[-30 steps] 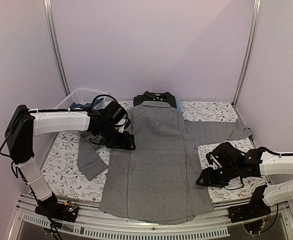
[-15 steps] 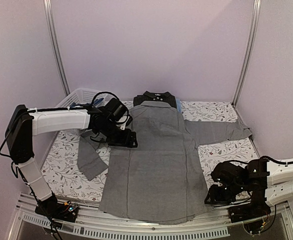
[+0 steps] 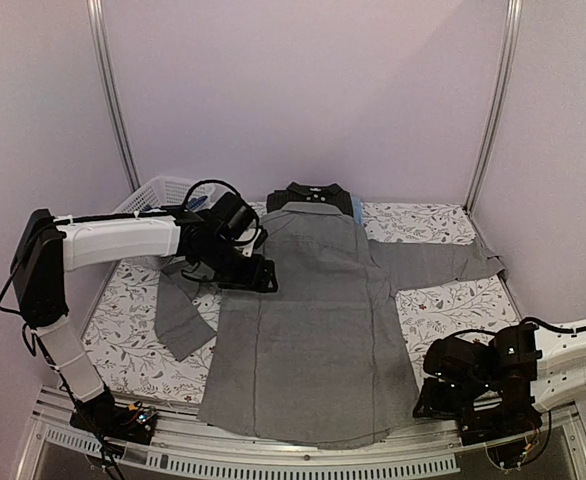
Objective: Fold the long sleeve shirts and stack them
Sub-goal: Adjust the flattened shirt at the center of the board.
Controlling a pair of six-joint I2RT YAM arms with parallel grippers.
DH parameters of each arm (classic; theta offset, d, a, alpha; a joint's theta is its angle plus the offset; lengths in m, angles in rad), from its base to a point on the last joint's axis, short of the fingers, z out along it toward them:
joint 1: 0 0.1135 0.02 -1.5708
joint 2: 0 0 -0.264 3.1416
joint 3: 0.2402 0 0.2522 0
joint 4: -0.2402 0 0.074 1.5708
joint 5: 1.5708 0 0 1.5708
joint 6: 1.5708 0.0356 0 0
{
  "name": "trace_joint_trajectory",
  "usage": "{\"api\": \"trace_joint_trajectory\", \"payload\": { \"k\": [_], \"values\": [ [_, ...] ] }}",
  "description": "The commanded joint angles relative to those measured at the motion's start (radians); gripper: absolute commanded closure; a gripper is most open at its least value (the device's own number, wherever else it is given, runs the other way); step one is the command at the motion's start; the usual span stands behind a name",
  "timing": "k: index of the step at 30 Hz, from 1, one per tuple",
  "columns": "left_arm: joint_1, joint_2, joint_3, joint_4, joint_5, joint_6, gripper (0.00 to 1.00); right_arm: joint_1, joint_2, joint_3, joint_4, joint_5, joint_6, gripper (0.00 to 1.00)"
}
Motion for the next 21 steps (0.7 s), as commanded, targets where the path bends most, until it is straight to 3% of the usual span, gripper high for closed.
{"api": "trace_joint_trajectory", "payload": {
  "k": [1,10,16,21],
  "values": [
    [-0.013,0.008,0.023,-0.015,0.002,0.016,0.24,0.011,0.029,-0.033,0.060,0.014,0.036,0.71],
    [-0.014,0.006,0.033,-0.021,0.000,0.016,0.24,0.011,-0.017,0.045,-0.039,0.113,0.056,0.96],
    [-0.016,-0.002,0.030,-0.022,0.000,0.015,0.24,0.011,0.019,0.180,-0.064,0.193,-0.009,0.99],
    [-0.018,-0.013,0.028,-0.022,0.006,0.015,0.24,0.012,0.207,0.323,0.058,0.187,-0.160,1.00]
  ]
}}
